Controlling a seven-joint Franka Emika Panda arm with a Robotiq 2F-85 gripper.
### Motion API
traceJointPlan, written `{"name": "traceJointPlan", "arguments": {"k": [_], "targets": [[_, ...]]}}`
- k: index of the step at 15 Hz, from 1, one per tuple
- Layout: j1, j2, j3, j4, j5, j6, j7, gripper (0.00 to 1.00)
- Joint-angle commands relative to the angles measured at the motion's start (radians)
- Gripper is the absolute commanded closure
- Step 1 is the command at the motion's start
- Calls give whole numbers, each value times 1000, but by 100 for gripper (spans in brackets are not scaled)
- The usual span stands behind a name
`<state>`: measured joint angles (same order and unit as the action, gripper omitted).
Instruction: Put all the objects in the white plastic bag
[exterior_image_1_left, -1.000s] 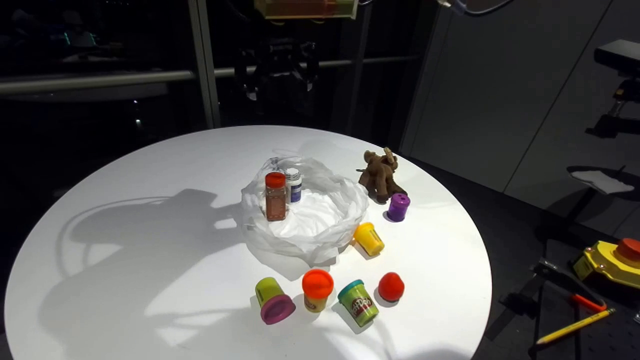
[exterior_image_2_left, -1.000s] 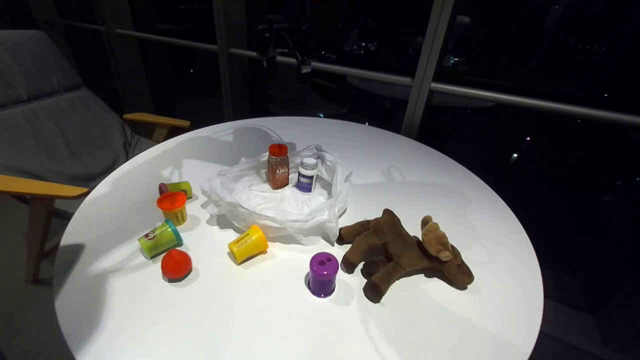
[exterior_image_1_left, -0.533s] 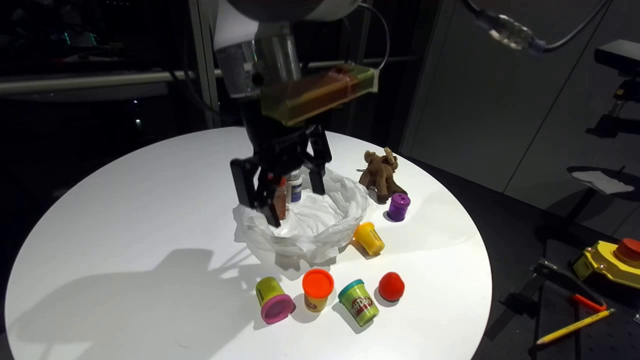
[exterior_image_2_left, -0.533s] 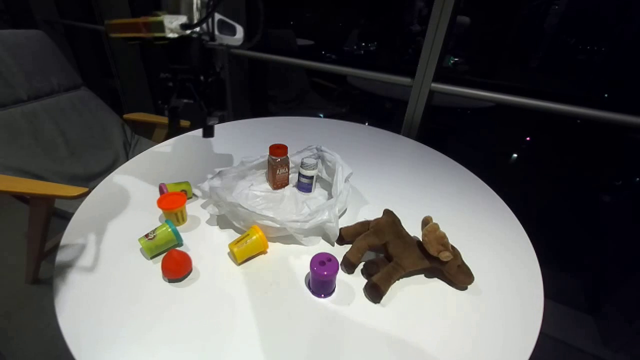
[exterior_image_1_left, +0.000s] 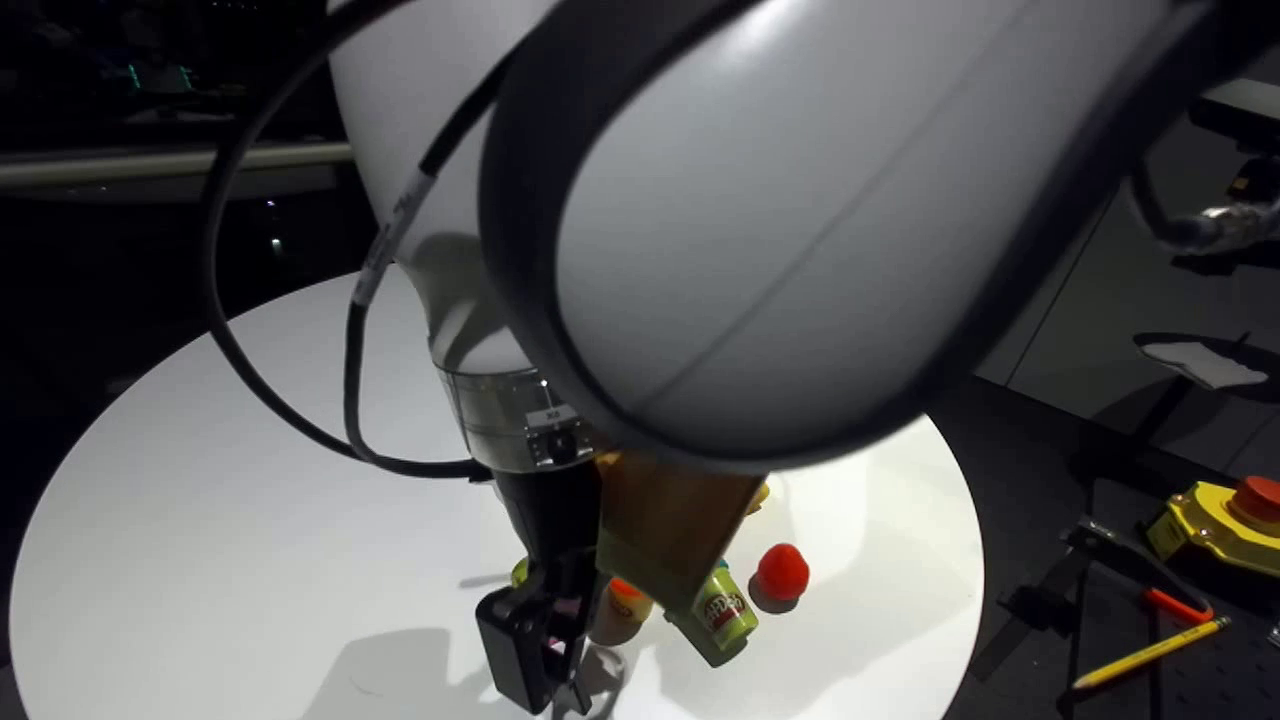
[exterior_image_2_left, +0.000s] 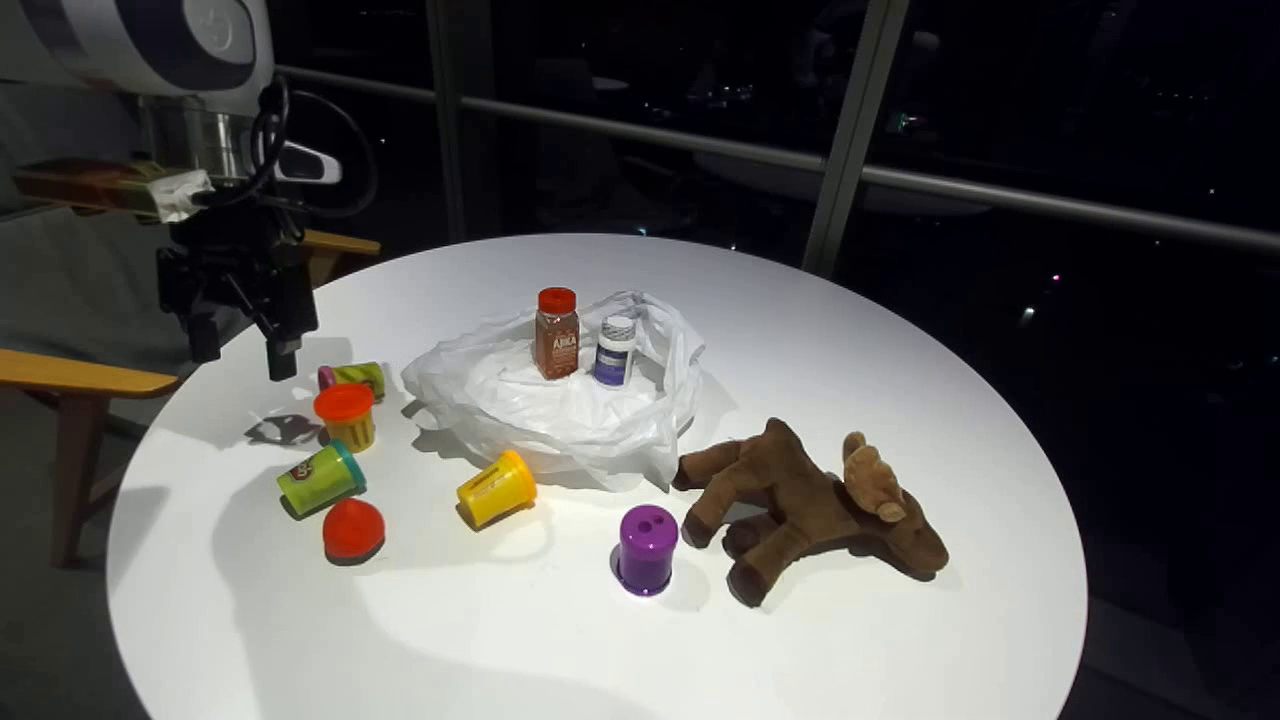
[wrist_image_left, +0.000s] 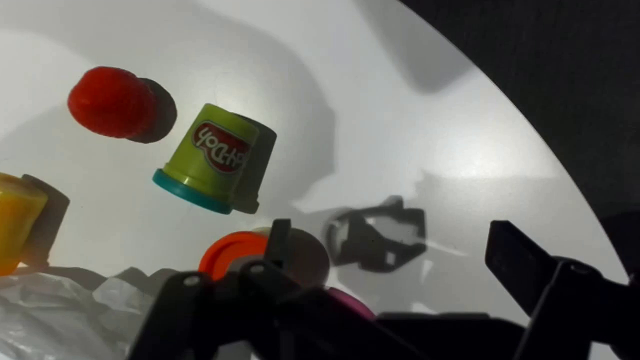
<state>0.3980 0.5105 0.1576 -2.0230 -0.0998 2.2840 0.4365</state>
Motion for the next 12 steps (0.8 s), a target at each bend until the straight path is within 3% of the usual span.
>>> {"name": "traceJointPlan", "arguments": {"k": [1, 12], "targets": [[39, -30, -20, -35, -31, 86, 52, 0], [110, 69, -92, 91, -123, 107, 174, 0]]}}
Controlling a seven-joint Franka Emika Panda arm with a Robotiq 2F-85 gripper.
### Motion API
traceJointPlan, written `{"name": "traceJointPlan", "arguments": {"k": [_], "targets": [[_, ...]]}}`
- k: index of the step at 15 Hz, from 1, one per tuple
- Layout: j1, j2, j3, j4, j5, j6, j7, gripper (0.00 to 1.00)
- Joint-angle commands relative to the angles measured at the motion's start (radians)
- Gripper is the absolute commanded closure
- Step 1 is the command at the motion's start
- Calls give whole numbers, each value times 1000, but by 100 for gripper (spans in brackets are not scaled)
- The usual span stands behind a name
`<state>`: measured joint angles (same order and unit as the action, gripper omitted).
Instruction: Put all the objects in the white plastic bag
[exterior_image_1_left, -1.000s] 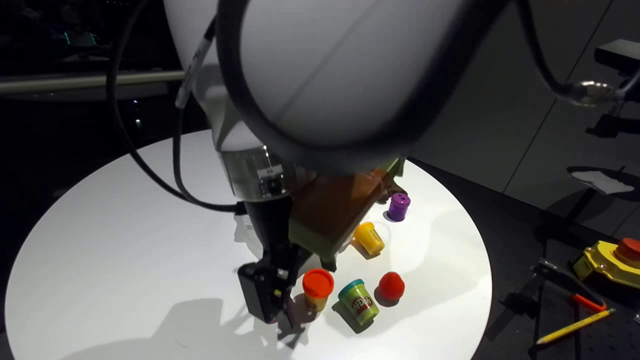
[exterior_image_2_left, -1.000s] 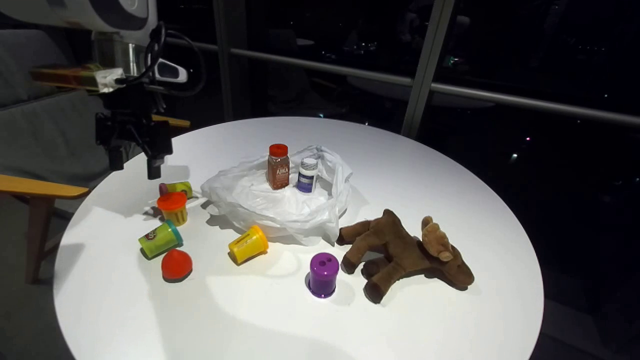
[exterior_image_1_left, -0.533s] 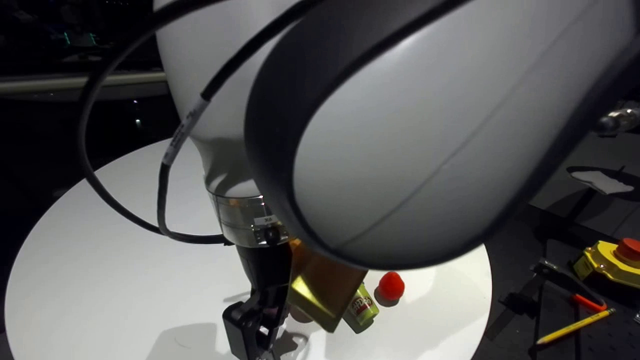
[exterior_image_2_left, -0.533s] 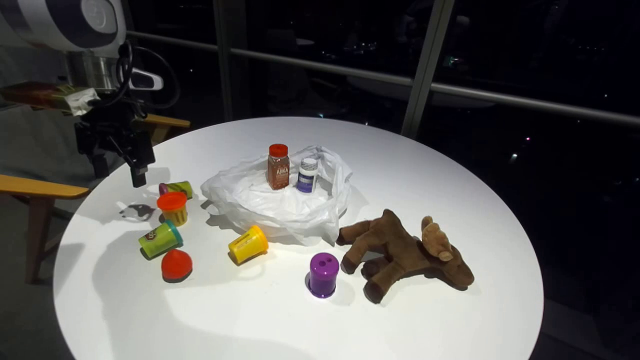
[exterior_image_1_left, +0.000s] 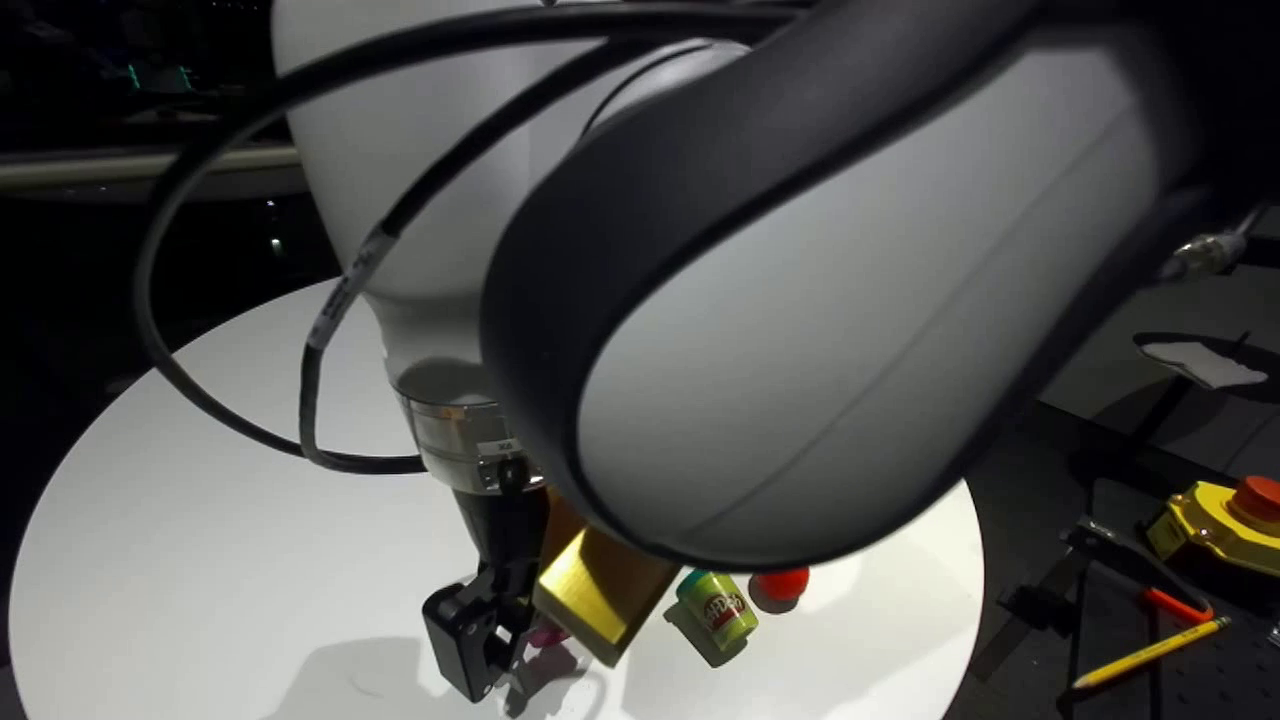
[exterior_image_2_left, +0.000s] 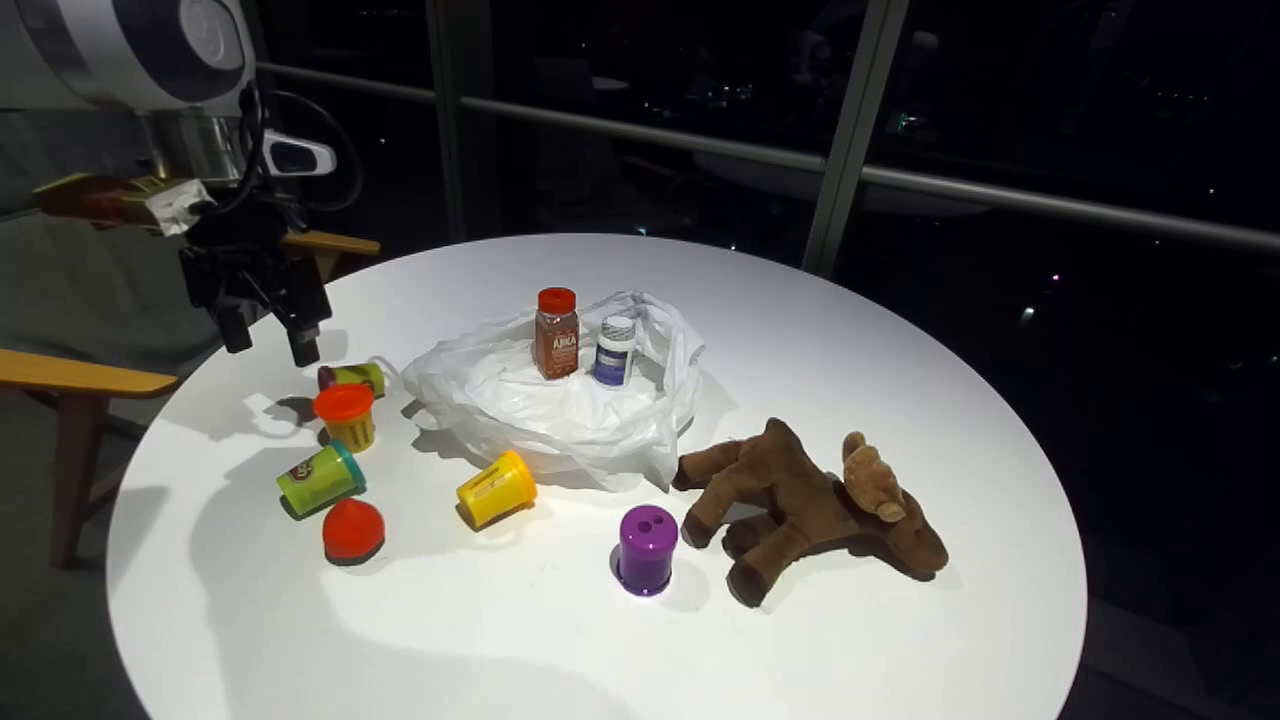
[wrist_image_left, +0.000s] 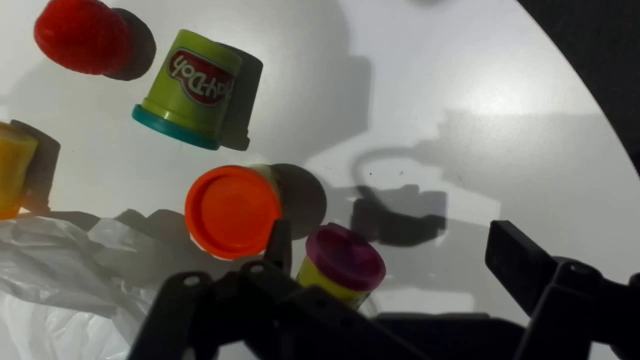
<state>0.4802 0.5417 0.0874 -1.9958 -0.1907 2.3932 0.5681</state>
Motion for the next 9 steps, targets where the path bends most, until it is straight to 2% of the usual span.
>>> {"name": "traceJointPlan", "arguments": {"k": [1, 9], "targets": [[32, 52, -25, 84, -35, -6, 46, 0], [53, 186, -74, 243, -43, -45, 74, 0]]}}
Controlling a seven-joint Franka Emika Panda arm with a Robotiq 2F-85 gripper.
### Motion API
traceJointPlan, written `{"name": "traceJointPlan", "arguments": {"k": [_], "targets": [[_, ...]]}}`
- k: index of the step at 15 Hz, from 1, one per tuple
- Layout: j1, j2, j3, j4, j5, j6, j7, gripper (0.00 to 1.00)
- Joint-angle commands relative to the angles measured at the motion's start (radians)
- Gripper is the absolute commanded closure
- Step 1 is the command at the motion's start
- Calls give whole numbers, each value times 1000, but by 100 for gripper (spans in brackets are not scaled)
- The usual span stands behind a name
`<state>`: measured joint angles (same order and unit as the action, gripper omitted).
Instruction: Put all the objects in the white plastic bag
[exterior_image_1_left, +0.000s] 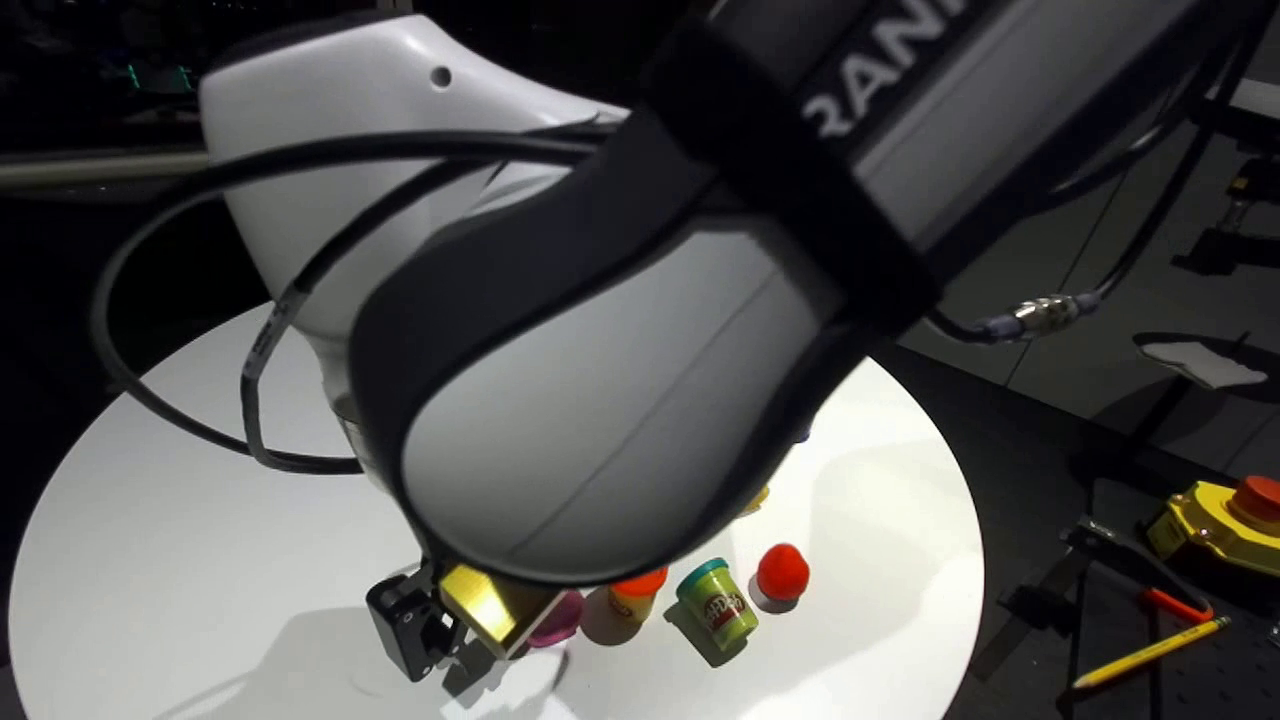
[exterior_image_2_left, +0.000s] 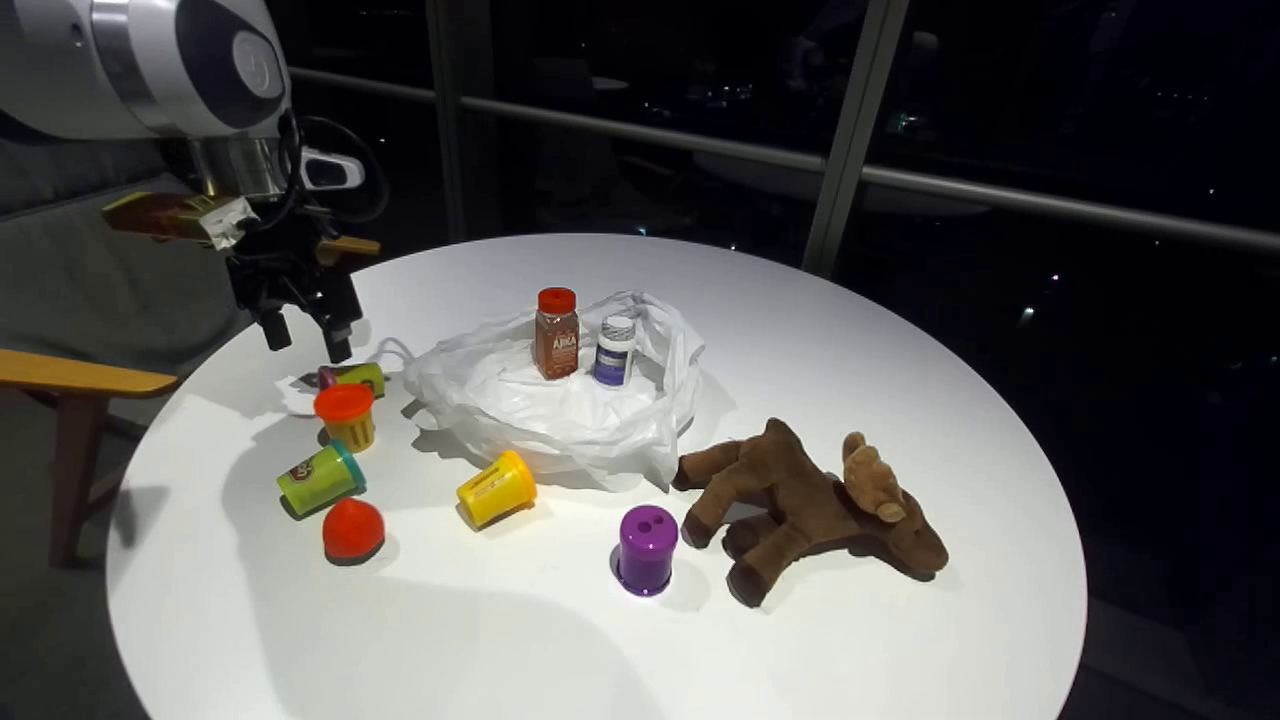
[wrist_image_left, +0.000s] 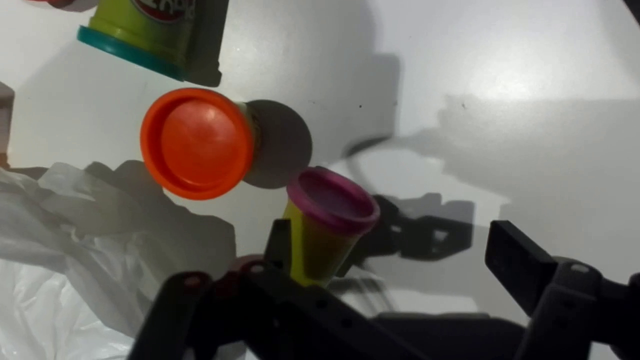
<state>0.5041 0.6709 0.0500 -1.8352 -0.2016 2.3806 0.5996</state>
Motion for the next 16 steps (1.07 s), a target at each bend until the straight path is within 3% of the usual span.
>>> {"name": "traceJointPlan", "arguments": {"k": [1, 6, 7, 8, 15, 16], "targets": [[33, 71, -48, 95, -39, -33, 52, 0], [29, 112, -67, 144, -33, -77, 66, 0], [28, 113, -70, 147, -32, -96, 73, 6], [27, 117, -74, 155, -32, -110, 81, 25], [7, 116, -80, 175, -34, -207, 113, 80], [1, 115, -77, 175, -32, -215, 109, 83]]}}
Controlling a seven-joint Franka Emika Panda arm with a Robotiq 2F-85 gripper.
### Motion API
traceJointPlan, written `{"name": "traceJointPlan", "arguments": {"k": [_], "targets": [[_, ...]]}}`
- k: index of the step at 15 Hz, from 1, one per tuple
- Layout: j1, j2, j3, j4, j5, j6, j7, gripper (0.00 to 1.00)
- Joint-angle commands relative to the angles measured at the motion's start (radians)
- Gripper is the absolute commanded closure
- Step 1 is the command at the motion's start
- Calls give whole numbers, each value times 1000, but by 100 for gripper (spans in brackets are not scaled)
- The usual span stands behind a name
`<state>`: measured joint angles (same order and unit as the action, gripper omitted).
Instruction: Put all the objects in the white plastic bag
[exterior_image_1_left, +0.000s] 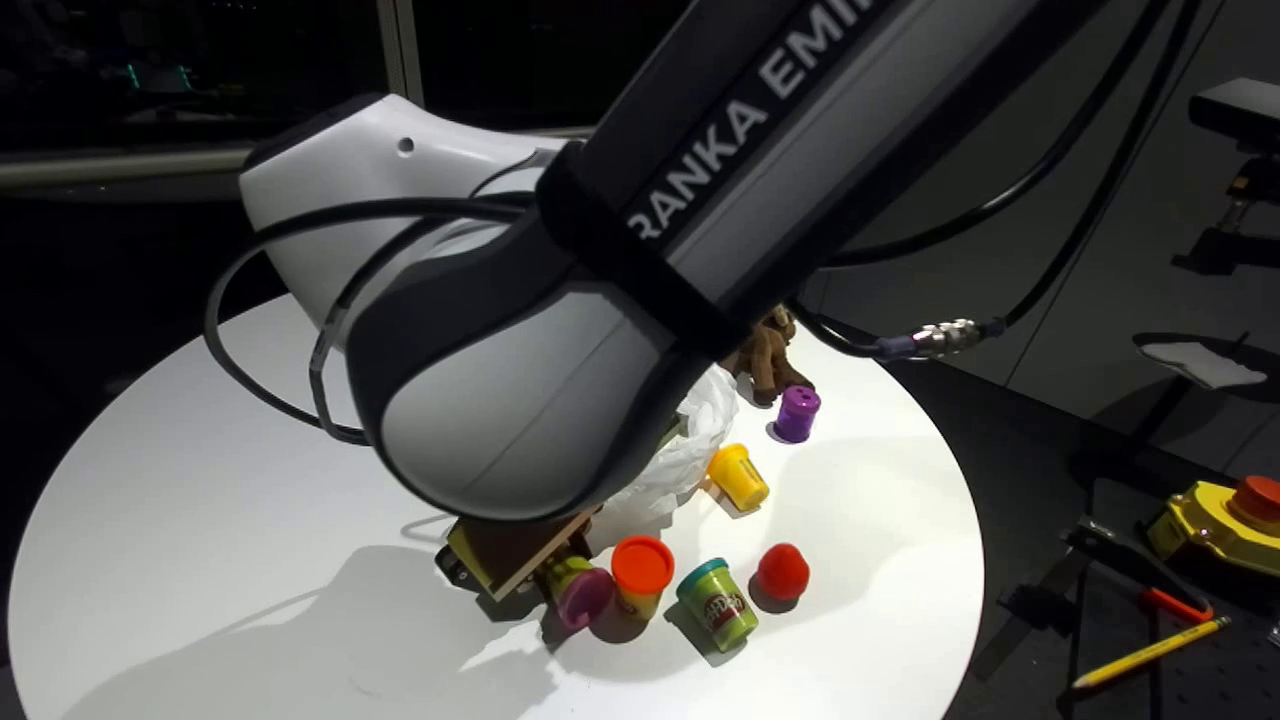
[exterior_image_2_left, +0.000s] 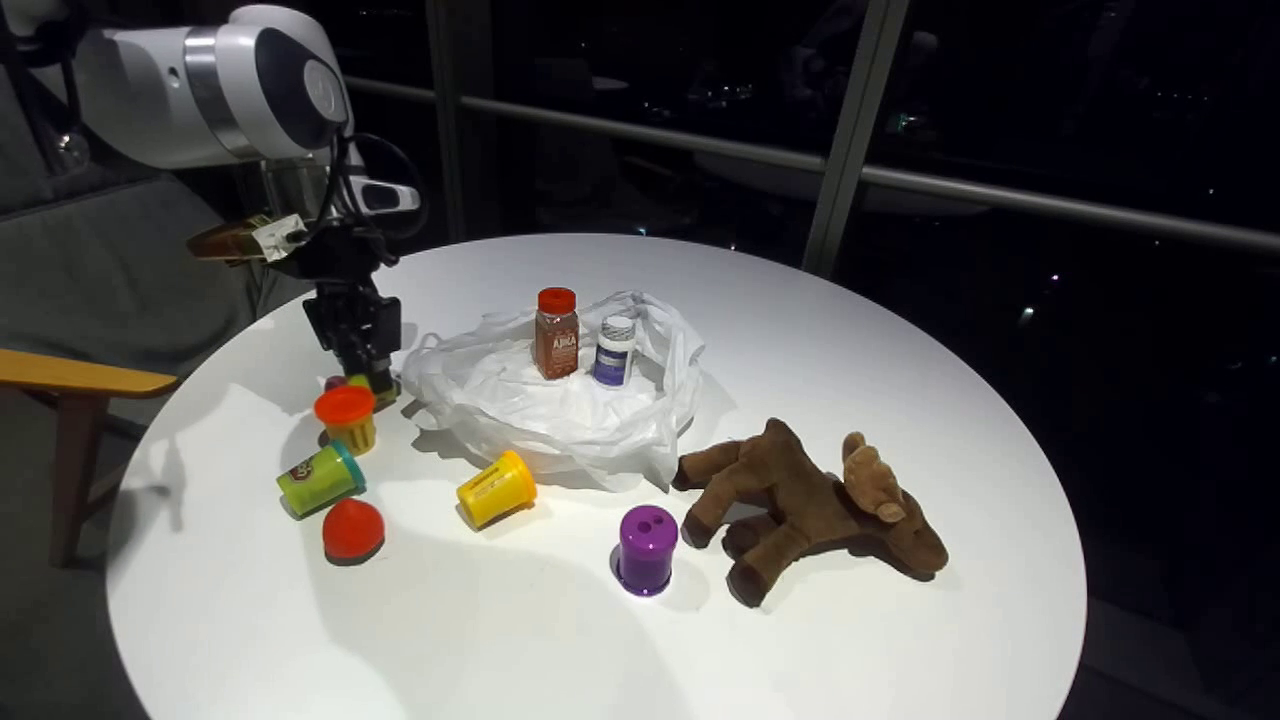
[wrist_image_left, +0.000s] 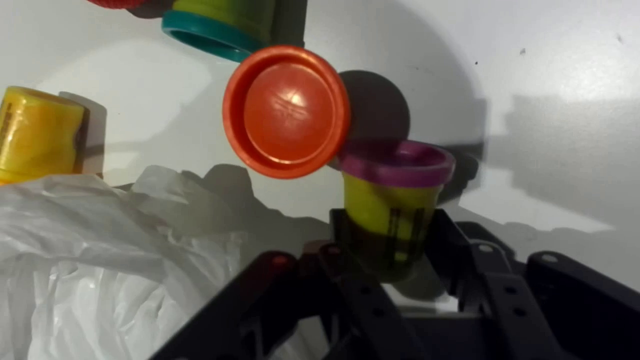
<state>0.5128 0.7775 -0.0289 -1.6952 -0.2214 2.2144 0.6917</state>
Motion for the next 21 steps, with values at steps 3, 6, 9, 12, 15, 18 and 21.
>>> {"name": "traceJointPlan", "arguments": {"k": [3, 6, 9, 12, 15, 18, 21], "targets": [[-37, -12, 25, 36, 13, -86, -20, 83], [-67, -59, 50, 56, 42, -138, -60, 83], [-83, -105, 35, 118, 17, -228, -80, 83], [-120, -109, 23, 197, 16, -286, -89, 83], [-157, -52, 4, 267, 7, -292, -74, 83], [-181, 6, -14, 286, -7, -280, -77, 83], [-201, 43, -26, 288, -12, -271, -95, 83]]}}
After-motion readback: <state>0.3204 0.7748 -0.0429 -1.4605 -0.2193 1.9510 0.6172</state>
